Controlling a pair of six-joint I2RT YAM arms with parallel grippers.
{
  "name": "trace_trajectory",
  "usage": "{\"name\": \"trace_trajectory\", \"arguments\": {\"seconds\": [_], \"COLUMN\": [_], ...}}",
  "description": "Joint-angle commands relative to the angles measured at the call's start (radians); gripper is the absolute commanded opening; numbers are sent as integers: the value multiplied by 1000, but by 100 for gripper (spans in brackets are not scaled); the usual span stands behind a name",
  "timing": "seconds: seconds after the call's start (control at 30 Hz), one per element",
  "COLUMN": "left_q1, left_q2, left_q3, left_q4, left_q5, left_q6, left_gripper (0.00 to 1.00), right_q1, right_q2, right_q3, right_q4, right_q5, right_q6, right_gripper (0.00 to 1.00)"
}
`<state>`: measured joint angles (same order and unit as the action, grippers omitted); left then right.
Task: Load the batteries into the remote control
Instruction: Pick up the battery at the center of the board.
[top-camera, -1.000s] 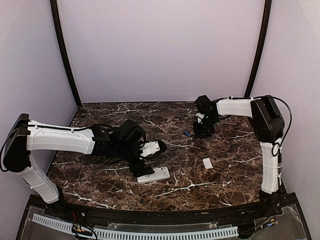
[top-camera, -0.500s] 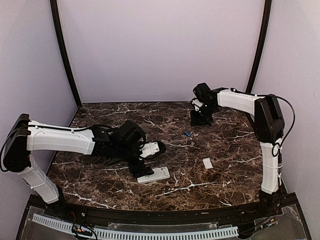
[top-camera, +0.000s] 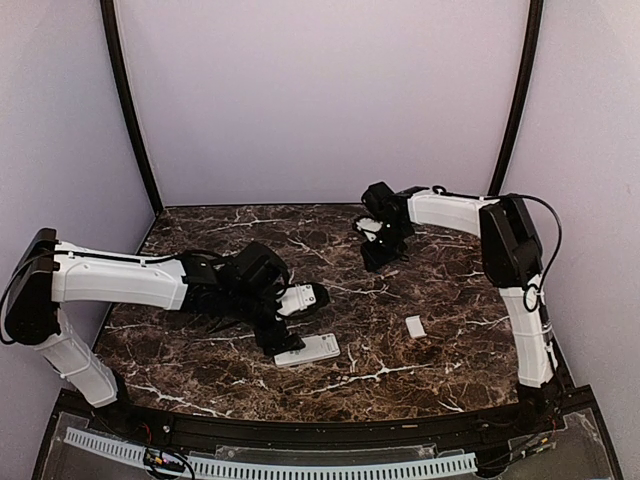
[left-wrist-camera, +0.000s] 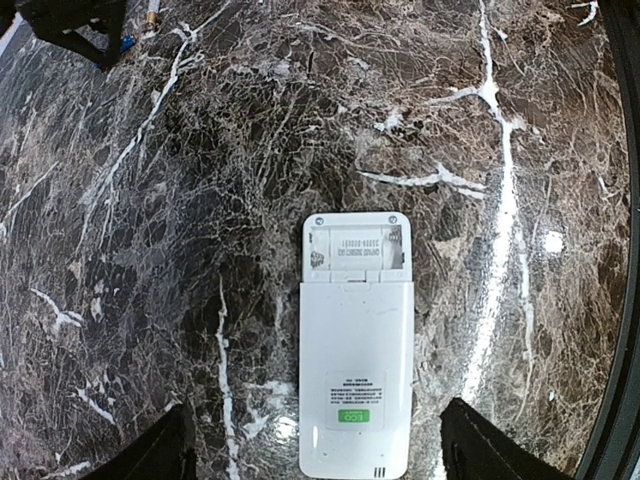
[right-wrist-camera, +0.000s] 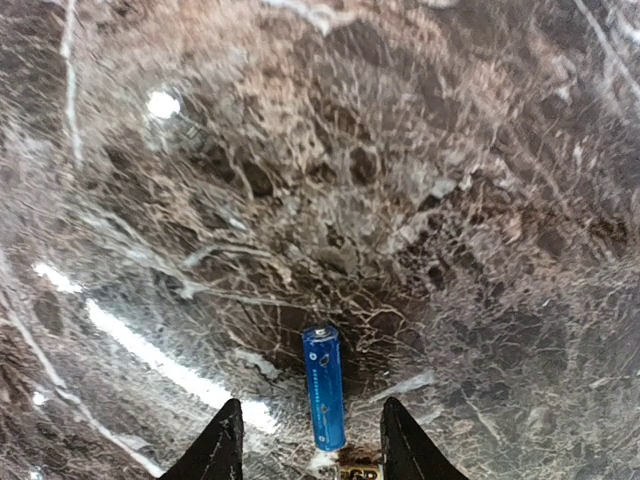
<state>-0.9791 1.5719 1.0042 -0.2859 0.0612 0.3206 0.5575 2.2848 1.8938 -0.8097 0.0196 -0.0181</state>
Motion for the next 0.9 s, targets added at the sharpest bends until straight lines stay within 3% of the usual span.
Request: {"name": "trace_trajectory", "arguments": {"seconds": [0.0, 0.23, 0.47, 0.57, 0.63, 0.87], "left_q1": [6, 7, 6, 7, 8, 15], "left_q2": [-38, -38, -43, -47, -49, -98], "left_q3": [-14, -15, -13, -16, -18, -45], "left_q4": [-23, -23, -25, -25, -27, 8], "left_q5": [-8, -15, -15, -19, -21, -6], "left_q6": [-5, -1, 0, -4, -6, -18], "left_gripper": [84, 84, 84, 84, 84, 84], "right_q1": [5, 16, 18, 19, 19, 21], "right_q2": [30, 58, 86, 102, 104, -30], "right_q3": [18, 8, 30, 46, 46, -18], "right_q4": [-44, -38, -33, -41, -44, 17], "right_q5": [36, 31, 16, 16, 13, -123], "right_q6": [-38, -50, -59, -59, -57, -85], "right_gripper": [43, 28, 25, 15, 1, 0]}}
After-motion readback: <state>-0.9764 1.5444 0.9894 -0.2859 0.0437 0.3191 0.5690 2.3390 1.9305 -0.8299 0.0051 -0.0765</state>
